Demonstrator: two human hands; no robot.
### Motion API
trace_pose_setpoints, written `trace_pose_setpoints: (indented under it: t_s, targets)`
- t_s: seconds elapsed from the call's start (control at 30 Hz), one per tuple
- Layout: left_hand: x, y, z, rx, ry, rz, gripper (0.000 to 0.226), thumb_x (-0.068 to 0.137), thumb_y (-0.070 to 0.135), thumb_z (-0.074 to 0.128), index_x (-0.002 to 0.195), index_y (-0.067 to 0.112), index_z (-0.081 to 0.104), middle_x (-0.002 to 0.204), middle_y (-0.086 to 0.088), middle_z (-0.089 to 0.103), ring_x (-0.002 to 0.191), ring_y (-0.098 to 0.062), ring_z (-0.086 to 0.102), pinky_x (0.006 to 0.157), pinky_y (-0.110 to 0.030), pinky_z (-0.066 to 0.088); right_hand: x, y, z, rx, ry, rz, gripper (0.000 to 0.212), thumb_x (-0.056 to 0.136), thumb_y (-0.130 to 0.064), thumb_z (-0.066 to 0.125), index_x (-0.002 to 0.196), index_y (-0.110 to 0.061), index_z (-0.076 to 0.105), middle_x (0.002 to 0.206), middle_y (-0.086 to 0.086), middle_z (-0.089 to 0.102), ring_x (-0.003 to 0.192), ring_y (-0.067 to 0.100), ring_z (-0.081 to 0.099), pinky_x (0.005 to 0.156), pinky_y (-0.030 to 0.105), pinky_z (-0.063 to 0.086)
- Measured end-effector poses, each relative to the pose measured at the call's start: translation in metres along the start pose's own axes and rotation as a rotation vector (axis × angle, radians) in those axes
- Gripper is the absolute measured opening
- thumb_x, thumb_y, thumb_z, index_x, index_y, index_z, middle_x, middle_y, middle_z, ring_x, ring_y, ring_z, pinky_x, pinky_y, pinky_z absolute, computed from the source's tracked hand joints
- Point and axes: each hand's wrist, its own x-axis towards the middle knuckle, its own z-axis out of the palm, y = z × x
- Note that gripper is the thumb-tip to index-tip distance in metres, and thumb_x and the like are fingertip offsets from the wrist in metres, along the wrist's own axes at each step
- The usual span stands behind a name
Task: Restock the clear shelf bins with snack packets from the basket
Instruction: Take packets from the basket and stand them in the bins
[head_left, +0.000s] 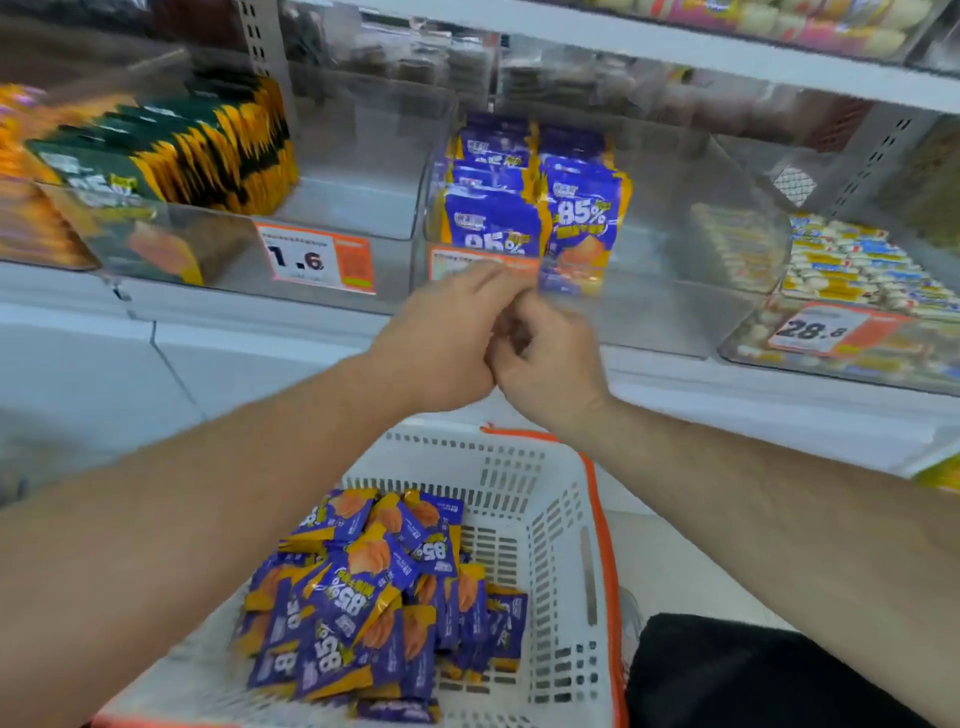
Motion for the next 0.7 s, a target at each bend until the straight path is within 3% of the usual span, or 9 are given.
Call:
trace_pose_setpoints:
  t_s: [0.17,0.3,0.37,0.43,0.47,0.57,0.7]
  targets:
    - [-0.088,-0.024,0.046,-0.188,-0.201,-0.517,0.075,0.077,0.009,0.068,0.146,0.014,0.038,0.141,-0.009,0.045,0.122,-0.028,0.052,0.098,-0.041,0.046,-0.038,0.028,0.068,-0.157,-0.581,0.233,0.005,0.083,-0.018,0.059,0.082,-0.023,0.057,0.083,0.0,0.062,0.084,0.026,0.061,0.071,0.035,0.051]
    - [-0.133,-0.032,0.076,-0.348,-0.309,-0.796,0.07,0.083,0.014,0.069,0.145,0.023,0.037,0.134,0.002,0.05,0.106,-0.013,0.053,0.086,-0.032,0.05,-0.081,0.068,0.126,-0.157,-0.822,0.666,0.02,0.089,-0.012,0.056,0.098,0.002,0.067,0.085,0.012,0.064,0.082,0.026,0.062,0.07,0.036,0.049]
    - [-0.145,-0.035,0.086,-0.406,-0.34,-0.861,0.062,0.086,0.017,0.066,0.142,0.024,0.041,0.128,0.005,0.053,0.1,-0.013,0.054,0.08,-0.032,0.05,-0.113,0.084,0.14,-0.128,-0.877,0.891,0.012,0.091,-0.009,0.051,0.085,-0.002,0.06,0.074,0.009,0.055,0.069,0.024,0.054,0.061,0.037,0.046]
    - [-0.154,-0.035,0.093,-0.438,-0.357,-0.897,0.053,0.089,0.016,0.061,0.139,0.024,0.044,0.119,0.01,0.056,0.096,-0.013,0.056,0.07,-0.026,0.049,-0.143,0.099,0.145,-0.122,-0.89,1.039,0.026,0.092,-0.009,0.048,0.067,-0.012,0.04,0.065,0.003,0.036,0.058,0.019,0.036,0.05,0.029,0.032]
    - [-0.159,-0.035,0.096,-0.449,-0.36,-0.922,0.048,0.09,0.015,0.059,0.136,0.023,0.046,0.111,0.015,0.057,0.093,-0.011,0.057,0.067,-0.025,0.049,-0.154,0.105,0.146,-0.09,-0.927,1.08,0.032,0.094,-0.01,0.048,0.065,-0.015,0.037,0.066,0.002,0.036,0.06,0.02,0.037,0.051,0.026,0.033]
    - [-0.17,-0.035,0.109,-0.436,-0.393,-0.973,0.04,0.091,0.013,0.06,0.128,0.025,0.051,0.098,0.025,0.052,0.089,-0.001,0.055,0.071,-0.021,0.049,-0.175,0.12,0.145,0.154,-0.898,1.328,0.019,0.094,-0.016,0.057,0.075,-0.013,0.052,0.073,0.002,0.052,0.069,0.021,0.051,0.063,0.028,0.047]
    - [-0.176,-0.034,0.119,-0.443,-0.447,-1.007,0.032,0.094,0.016,0.058,0.116,0.037,0.048,0.107,0.017,0.055,0.089,0.001,0.053,0.062,-0.014,0.04,-0.186,0.132,0.144,0.315,-0.905,1.389,0.01,0.092,-0.018,0.061,0.083,-0.014,0.059,0.076,0.001,0.058,0.064,0.015,0.054,0.06,0.026,0.047]
